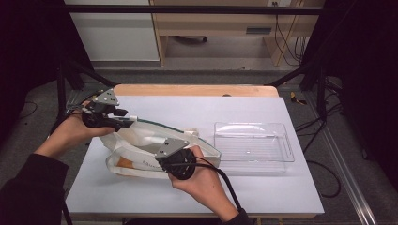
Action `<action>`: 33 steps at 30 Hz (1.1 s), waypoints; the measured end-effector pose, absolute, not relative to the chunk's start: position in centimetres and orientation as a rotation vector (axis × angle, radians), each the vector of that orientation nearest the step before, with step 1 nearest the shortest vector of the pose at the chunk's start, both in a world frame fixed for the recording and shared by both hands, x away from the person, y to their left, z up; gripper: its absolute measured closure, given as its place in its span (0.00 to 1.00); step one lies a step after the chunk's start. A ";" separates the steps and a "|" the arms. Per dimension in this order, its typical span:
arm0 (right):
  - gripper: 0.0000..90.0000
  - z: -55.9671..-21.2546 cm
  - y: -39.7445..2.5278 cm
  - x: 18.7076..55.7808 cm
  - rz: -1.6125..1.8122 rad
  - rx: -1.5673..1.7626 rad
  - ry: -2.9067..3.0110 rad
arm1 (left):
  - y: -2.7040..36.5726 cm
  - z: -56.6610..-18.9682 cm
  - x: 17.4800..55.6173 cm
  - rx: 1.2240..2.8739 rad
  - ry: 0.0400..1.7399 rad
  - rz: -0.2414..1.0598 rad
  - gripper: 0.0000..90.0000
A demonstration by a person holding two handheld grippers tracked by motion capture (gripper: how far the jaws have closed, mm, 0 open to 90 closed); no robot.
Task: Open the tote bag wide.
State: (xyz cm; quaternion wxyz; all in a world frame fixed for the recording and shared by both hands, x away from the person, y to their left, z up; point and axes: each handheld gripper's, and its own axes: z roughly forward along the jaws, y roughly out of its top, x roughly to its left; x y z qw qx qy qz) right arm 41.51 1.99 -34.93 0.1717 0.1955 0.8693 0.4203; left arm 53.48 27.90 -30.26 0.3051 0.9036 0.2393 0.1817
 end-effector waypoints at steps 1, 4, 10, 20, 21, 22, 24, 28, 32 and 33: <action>0.98 -34.9 1.8 41.3 1.193 0.548 2.468 | 27.8 -30.3 53.5 2.393 0.642 0.484 0.65; 0.98 -34.8 1.6 41.1 1.205 0.550 2.461 | 27.3 -30.3 53.6 2.414 0.645 0.497 0.73; 0.98 -34.9 1.0 40.9 1.214 0.569 2.457 | 26.0 -30.7 53.8 2.451 0.640 0.499 0.89; 0.68 -35.9 2.0 41.5 1.120 0.605 2.480 | 26.3 -30.2 53.9 2.419 0.666 0.505 0.93; 0.71 -36.3 2.3 41.5 1.080 0.595 2.498 | 26.3 -30.1 53.8 2.418 0.666 0.508 0.93; 0.71 -36.3 2.3 41.5 1.080 0.595 2.498 | 26.4 -30.0 53.8 2.416 0.664 0.509 0.93; 0.83 -36.5 2.5 41.6 1.050 0.592 2.525 | 26.5 -29.9 53.7 2.414 0.664 0.512 0.93; 0.99 -36.5 2.5 41.3 1.063 0.547 2.546 | 26.8 -29.5 53.6 2.389 0.671 0.502 0.93; 0.99 -36.6 1.9 40.6 1.118 0.542 2.556 | 27.2 -29.0 53.7 2.358 0.670 0.513 0.94; 0.99 -36.7 1.9 40.4 1.122 0.537 2.560 | 27.3 -28.9 53.8 2.354 0.670 0.518 0.94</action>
